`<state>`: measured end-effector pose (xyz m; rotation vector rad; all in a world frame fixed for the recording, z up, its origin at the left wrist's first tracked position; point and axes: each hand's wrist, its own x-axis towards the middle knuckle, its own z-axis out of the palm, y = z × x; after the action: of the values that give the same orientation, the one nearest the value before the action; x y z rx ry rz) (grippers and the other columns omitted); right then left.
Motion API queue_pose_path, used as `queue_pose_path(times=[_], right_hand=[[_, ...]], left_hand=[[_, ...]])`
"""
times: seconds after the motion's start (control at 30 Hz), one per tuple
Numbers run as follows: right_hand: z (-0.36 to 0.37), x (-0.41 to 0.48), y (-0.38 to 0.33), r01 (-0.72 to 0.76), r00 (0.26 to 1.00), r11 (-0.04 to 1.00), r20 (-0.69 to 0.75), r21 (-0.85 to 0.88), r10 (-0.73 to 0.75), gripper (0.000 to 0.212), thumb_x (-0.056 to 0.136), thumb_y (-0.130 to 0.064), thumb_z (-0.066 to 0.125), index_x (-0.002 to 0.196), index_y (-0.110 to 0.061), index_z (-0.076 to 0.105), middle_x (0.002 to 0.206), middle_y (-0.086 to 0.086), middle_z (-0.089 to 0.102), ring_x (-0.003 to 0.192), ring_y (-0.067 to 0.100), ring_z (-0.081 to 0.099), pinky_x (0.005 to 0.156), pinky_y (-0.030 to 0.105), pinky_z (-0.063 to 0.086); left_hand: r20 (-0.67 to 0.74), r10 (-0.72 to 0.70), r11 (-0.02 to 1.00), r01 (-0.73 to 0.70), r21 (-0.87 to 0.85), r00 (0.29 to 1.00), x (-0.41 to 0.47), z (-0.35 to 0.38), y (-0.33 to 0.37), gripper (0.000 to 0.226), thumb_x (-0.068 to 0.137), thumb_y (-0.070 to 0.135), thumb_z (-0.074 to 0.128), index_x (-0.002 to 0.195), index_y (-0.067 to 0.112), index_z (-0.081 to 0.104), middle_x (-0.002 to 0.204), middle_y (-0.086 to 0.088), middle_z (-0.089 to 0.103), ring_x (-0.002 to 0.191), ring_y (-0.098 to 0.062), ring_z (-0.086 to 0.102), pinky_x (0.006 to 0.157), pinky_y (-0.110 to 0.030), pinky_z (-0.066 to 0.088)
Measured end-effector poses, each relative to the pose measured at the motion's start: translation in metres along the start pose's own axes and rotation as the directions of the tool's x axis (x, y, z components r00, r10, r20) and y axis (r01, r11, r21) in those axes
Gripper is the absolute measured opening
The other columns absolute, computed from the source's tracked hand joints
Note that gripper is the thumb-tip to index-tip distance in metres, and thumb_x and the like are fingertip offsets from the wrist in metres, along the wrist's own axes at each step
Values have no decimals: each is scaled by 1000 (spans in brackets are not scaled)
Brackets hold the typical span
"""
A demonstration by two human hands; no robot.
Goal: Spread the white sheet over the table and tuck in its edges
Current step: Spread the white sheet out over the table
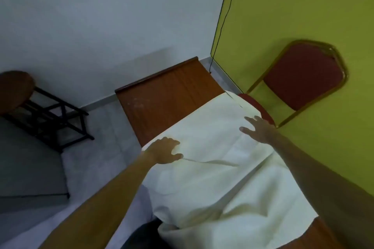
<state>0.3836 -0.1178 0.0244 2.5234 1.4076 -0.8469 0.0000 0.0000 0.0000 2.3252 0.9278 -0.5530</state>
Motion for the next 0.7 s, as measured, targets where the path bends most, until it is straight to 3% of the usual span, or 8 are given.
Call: queue_pose_path(times=[0.17,0.3,0.33,0.43,0.53,0.7], right_hand=[[32,3,-4,75,995,973,-42,-219,-86,84,88,-81,34,159,-39,21,169,10,15,155,35,10,120,59,24],[54,10,1,91,995,947,-22,-307,-102,113,60,-98,-9,159,-45,1,170,8,-4,155,41,1,118,67,14],[60,11,2,100,994,950,-10,-296,-108,117,55,-98,-12,159,-45,-3,170,8,-9,155,41,-3,117,69,10],[79,18,8,119,992,970,-13,-211,-125,105,65,-94,-1,158,-47,-6,169,6,-16,155,41,-7,115,74,5],[101,29,9,103,993,975,-39,-197,-113,91,79,-89,12,158,-47,-1,169,6,-10,154,42,-2,114,76,10],[133,40,9,97,919,978,-361,-187,-160,64,93,-68,39,149,-38,40,151,14,34,139,44,31,105,73,27]], left_hand=[[-134,30,996,-18,87,990,-3,34,8,99,79,84,24,153,18,33,162,-5,26,150,-26,21,122,-39,13],[-268,65,996,-48,70,961,2,63,8,87,83,74,49,148,17,41,159,-11,33,146,-35,29,120,-48,16],[-271,70,996,-51,77,960,4,70,8,88,81,76,50,146,17,44,155,-13,39,143,-37,35,118,-50,19],[-298,69,992,-35,119,952,7,90,10,84,80,77,49,138,17,51,146,-13,50,136,-38,45,115,-57,22],[-368,56,993,-14,115,928,14,104,11,74,84,73,50,134,18,55,140,-11,54,132,-35,48,115,-61,24],[-538,113,987,-29,161,836,26,123,0,57,92,63,51,127,19,61,113,-8,59,108,-29,52,108,-53,36]])
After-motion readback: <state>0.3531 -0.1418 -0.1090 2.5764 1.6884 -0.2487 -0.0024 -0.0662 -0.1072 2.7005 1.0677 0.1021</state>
